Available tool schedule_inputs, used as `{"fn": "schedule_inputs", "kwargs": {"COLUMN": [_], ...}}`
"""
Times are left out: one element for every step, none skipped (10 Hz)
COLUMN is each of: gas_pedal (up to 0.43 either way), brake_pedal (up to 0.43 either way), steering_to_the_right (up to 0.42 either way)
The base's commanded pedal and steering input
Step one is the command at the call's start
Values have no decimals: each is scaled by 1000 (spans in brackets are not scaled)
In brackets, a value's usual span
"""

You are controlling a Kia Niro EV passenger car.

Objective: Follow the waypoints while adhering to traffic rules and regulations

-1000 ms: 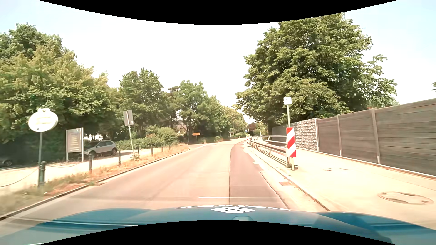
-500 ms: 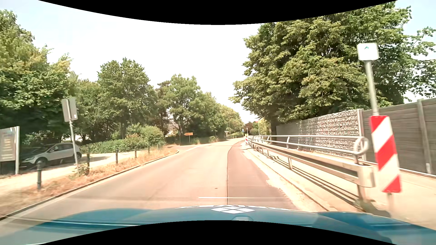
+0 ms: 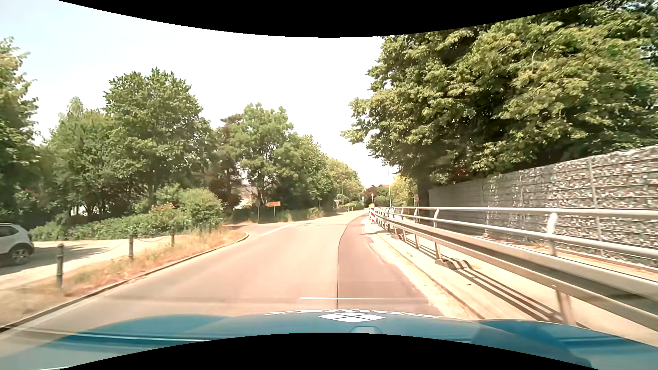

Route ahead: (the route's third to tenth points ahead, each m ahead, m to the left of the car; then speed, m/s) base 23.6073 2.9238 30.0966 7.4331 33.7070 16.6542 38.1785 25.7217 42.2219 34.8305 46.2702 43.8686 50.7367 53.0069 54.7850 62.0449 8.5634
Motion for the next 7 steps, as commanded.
{"fn": "schedule_inputs", "kwargs": {"gas_pedal": [28,28,28,39,39,39,39], "brake_pedal": [0,0,0,0,0,0,0], "steering_to_the_right": [11,11,11,9,3,0,0]}}
